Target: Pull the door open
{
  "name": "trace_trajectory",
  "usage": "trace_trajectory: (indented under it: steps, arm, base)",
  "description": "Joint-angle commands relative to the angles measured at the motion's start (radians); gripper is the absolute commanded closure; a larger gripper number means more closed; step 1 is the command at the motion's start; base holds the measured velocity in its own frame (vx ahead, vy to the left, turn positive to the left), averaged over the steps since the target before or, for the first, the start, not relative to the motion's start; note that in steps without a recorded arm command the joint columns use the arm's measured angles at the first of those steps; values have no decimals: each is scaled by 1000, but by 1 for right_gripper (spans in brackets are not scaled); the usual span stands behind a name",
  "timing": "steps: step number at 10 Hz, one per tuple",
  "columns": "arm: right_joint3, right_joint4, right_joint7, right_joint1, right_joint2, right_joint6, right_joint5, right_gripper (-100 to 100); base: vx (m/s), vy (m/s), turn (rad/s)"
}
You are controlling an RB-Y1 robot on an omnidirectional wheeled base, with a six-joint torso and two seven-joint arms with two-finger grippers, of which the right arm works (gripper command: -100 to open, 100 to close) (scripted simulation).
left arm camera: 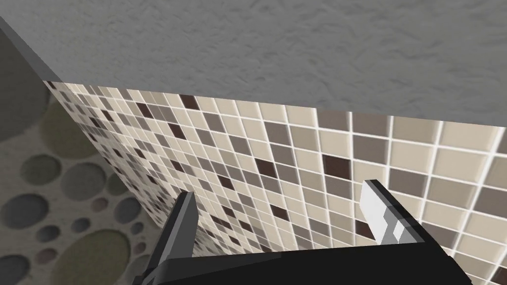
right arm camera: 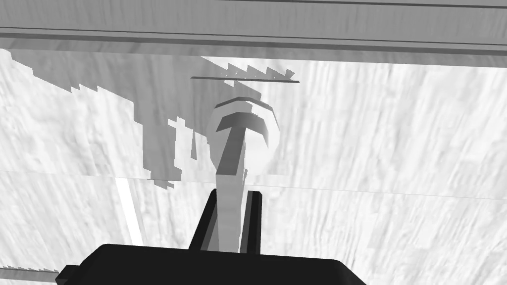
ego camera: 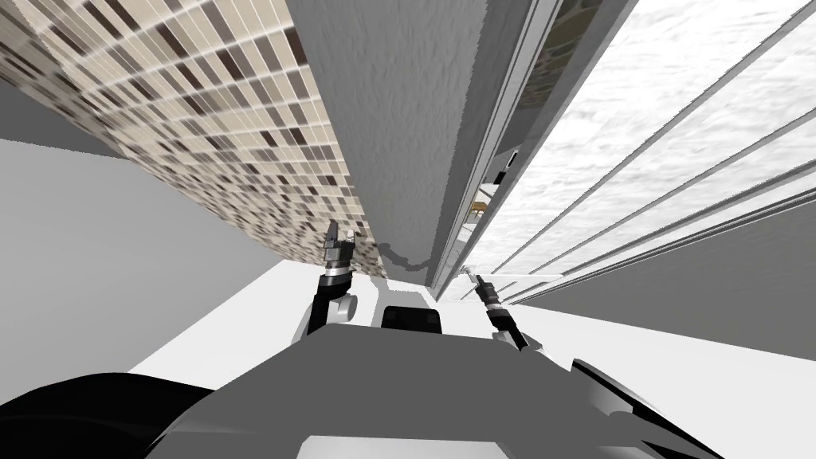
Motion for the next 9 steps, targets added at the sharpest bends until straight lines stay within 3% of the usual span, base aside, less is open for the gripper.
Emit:
trace_trajectory:
  steps: [1, 3, 4, 5, 6, 9]
  arm:
    - [18, 9, -18, 12, -6, -24, -4, 100]
    - [31, 33, -42, 24, -24, -57, -16, 100]
    - [26, 48, -40, 12, -14, -50, -12, 100]
    - [53, 57, -50, 29, -22, -82, -28, 100]
    - [53, 57, -50, 29, -22, -82, -28, 100]
    - [105, 71, -66, 61, -42, -147, -62, 100]
  base:
    - [-176, -69, 186]
    - [-183, -68, 210]
    - [-79, -36, 42]
    - [-128, -65, 218]
    - [-174, -66, 155]
    - [-202, -77, 209]
